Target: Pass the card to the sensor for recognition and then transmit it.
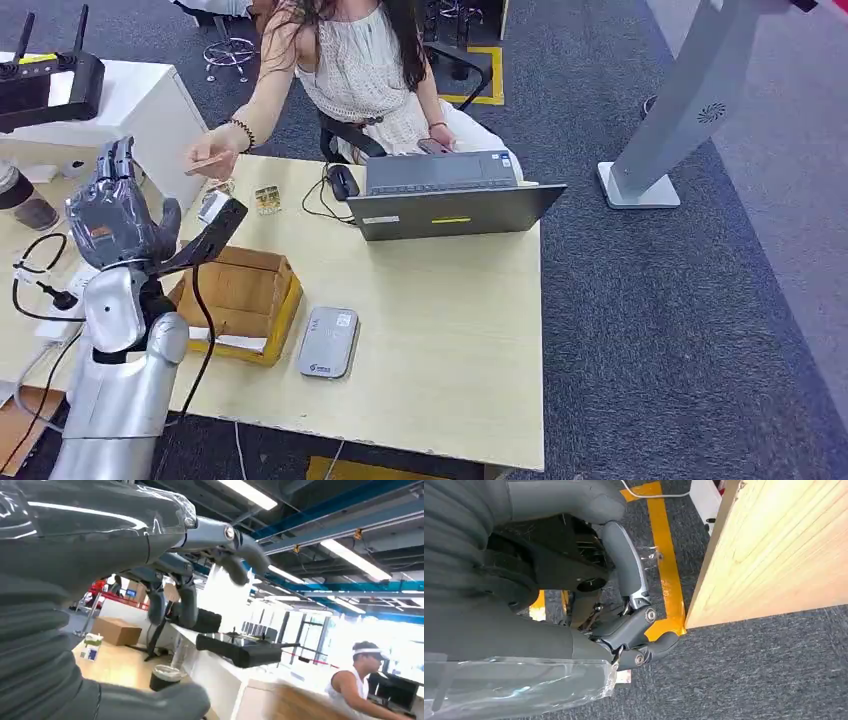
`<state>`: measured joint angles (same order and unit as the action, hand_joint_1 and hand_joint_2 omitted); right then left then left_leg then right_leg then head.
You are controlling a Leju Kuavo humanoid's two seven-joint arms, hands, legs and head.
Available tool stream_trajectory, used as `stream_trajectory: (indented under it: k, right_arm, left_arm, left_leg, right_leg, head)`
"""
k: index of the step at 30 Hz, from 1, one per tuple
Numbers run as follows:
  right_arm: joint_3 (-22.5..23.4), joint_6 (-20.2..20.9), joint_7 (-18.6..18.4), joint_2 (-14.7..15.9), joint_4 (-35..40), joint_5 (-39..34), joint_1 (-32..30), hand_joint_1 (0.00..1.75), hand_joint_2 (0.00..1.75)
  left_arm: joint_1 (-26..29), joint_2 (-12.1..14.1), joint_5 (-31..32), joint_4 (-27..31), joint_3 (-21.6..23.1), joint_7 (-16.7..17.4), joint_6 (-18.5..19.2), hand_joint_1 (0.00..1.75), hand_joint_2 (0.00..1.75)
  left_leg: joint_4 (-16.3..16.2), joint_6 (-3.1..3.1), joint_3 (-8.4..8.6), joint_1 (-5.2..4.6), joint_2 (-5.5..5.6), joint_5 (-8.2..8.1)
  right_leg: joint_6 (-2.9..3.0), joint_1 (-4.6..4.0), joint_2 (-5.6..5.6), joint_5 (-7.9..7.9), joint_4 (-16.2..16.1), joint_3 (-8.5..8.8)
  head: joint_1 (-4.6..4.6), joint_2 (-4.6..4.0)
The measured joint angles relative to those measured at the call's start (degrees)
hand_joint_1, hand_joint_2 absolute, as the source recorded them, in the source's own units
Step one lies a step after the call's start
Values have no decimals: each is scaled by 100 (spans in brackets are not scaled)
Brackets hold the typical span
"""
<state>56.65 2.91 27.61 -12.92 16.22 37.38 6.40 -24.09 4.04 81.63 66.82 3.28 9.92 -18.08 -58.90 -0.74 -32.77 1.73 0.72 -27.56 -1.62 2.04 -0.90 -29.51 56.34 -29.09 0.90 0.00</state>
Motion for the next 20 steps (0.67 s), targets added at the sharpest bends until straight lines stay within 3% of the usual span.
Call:
stream_trajectory:
  k: [6, 8, 10, 14, 16, 17, 20]
  right_arm:
    - [0, 0, 2, 0, -9, -83, 2, 0, 175]
    - [0, 0, 20, 2, -9, -166, -1, 0, 175]
    - [11, 0, 70, 4, -11, -269, -18, 0, 175]
    - [44, 0, 160, 33, -15, -427, -76, 0, 175]
    - [111, 7, 234, 39, -15, -565, -95, 0, 175]
    - [221, 4, 328, 52, -15, -706, -159, 0, 175]
    - [418, -4, 396, 66, -7, -905, -267, 0, 175]
  left_arm:
    - [275, 0, -385, 72, -83, -298, -70, 0, 175]
    - [459, -4, -795, 220, -127, -652, -144, 0, 175]
    - [774, -9, -1415, 549, -160, -1212, -374, 0, 175]
    - [1386, -57, -2193, 1268, -232, -1865, -577, 0, 175]
    - [1727, -93, -2938, 1685, -278, -2394, -662, 0, 175]
    - [2299, -214, -3875, 2217, -396, -3096, -721, 0, 175]
    - [3145, -464, -5017, 2877, -764, -4133, -710, 0, 175]
  left_leg:
    - [0, 0, -1, -1, -1, 0]
    - [0, 0, -2, -1, -1, -1]
    - [0, 0, -1, -1, -8, -2]
    - [1, -1, -8, -1, -5, -4]
    - [2, -1, -10, -1, -11, -9]
    - [3, 2, -10, -2, -18, -11]
    - [3, 0, -15, -2, -17, -18]
  right_leg:
    - [0, 0, -1, 0, -1, -1]
    - [0, 0, -1, 0, 0, -1]
    - [0, 0, -7, -1, -1, -3]
    - [0, 0, -3, -3, -3, -7]
    - [0, 0, -8, -3, -3, -8]
    - [-2, 1, -17, -8, -4, -10]
    - [-1, 1, -14, -11, -6, -15]
  head:
    - [2, 0]
    - [2, 0]
    - [2, 0]
    - [2, 0]
    - [2, 0]
    - [0, 0]
    - [2, 0]
